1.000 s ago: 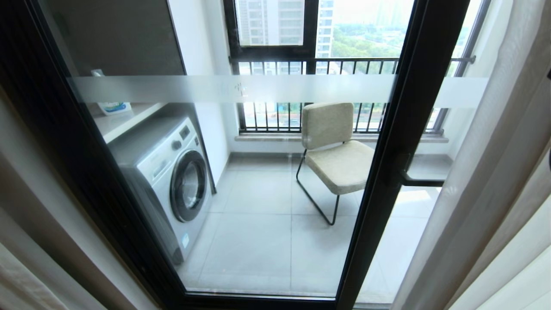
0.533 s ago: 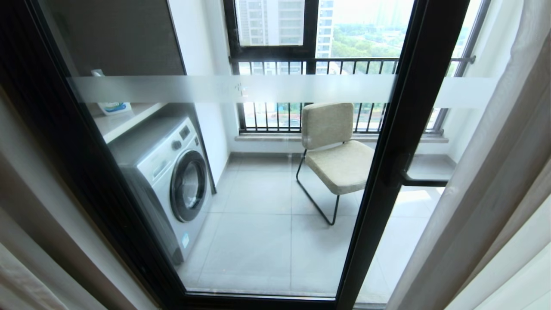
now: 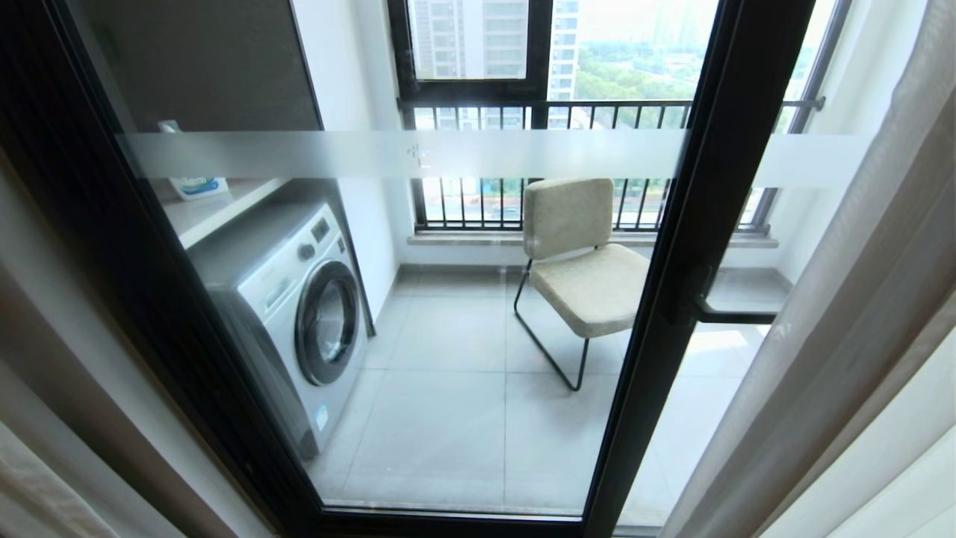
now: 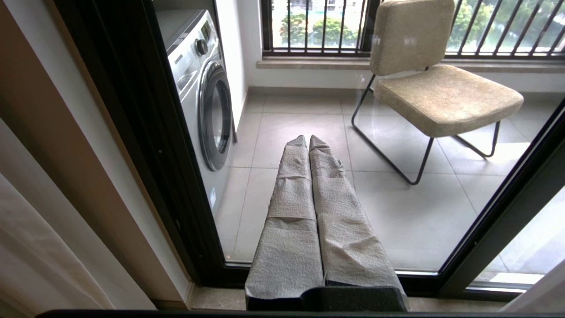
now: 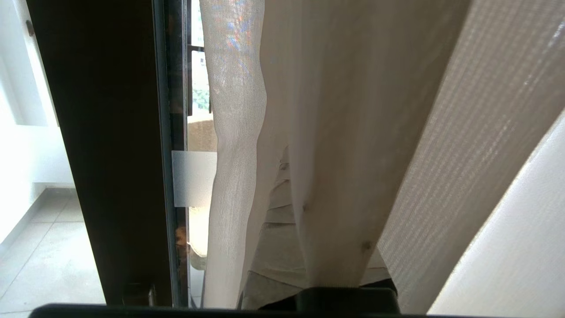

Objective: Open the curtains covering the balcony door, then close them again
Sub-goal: Pull the inner curtains open on both sides

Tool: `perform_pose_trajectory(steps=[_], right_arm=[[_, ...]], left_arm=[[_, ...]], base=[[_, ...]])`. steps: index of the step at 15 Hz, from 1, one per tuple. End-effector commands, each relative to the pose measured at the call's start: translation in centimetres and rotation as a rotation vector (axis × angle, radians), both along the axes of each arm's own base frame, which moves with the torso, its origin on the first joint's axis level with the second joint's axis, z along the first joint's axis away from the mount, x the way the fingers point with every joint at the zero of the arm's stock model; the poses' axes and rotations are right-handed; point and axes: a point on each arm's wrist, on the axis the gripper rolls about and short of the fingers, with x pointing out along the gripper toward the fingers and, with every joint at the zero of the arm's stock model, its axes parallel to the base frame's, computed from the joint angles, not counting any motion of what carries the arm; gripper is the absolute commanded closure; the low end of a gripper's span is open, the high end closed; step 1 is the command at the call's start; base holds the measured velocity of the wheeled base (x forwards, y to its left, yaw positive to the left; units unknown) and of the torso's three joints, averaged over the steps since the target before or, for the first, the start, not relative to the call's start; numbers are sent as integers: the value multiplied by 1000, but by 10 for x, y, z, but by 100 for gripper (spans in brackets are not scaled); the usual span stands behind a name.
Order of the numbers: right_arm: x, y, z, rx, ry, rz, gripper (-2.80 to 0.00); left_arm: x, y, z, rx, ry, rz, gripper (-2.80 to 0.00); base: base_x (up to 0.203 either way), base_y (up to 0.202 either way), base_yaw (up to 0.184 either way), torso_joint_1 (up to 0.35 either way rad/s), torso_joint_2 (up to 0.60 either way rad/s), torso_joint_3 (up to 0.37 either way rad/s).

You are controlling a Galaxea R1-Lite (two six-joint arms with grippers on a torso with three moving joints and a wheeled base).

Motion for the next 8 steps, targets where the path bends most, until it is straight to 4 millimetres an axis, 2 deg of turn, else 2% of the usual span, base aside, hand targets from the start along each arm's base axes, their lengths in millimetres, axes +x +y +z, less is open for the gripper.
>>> perform_pose_trajectory(steps=[1, 8], right_arm=[[-6, 1, 0, -3, -7, -2, 0], [-6, 1, 0, -4, -5, -4, 0]], left_arm=[[0, 0, 0, -1, -1, 0, 0], [0, 0, 0, -1, -1, 0, 0]], base=[[0, 0, 0, 0, 0, 0], [0, 0, 0, 0, 0, 0]])
